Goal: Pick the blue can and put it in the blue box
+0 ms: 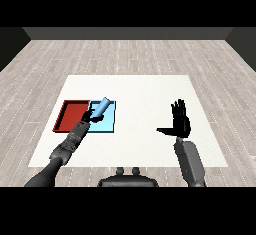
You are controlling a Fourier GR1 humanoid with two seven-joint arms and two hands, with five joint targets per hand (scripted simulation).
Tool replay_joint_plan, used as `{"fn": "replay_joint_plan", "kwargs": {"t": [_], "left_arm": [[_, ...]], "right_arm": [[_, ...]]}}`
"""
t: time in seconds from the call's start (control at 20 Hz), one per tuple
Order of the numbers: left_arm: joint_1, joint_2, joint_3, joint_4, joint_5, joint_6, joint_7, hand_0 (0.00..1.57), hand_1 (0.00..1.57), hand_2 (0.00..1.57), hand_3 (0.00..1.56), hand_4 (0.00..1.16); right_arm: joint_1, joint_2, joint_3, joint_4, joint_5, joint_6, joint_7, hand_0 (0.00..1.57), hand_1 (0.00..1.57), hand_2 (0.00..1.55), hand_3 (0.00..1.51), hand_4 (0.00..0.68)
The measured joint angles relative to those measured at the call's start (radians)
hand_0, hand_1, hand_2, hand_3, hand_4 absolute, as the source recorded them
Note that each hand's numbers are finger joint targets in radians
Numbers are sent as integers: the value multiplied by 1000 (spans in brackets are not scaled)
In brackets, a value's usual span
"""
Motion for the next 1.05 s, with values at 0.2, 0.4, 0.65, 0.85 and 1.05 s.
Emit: {"fn": "replay_joint_plan", "kwargs": {"t": [0.2,0.4,0.65,0.85,1.05], "left_arm": [[-3,-22,-3,6,-14,46,17,0,0,0,0,0],[34,-40,39,-30,18,146,-61,0,0,0,0,0],[73,-37,124,-163,90,269,-267,0,0,0,0,0],[116,-45,154,-319,127,210,-458,0,0,0,0,0],[189,-69,146,-496,157,106,-590,0,0,0,0,0]], "right_arm": [[7,14,-2,-4,-6,6,-6,0,0,0,0,0],[-2,12,-8,-6,-15,19,2,0,0,0,0,0],[-4,4,-19,-22,-32,32,14,0,0,0,0,0],[-3,11,-17,-29,-37,32,20,0,0,0,0,0],[9,-2,-6,-35,-10,18,40,0,0,0,0,0]]}}
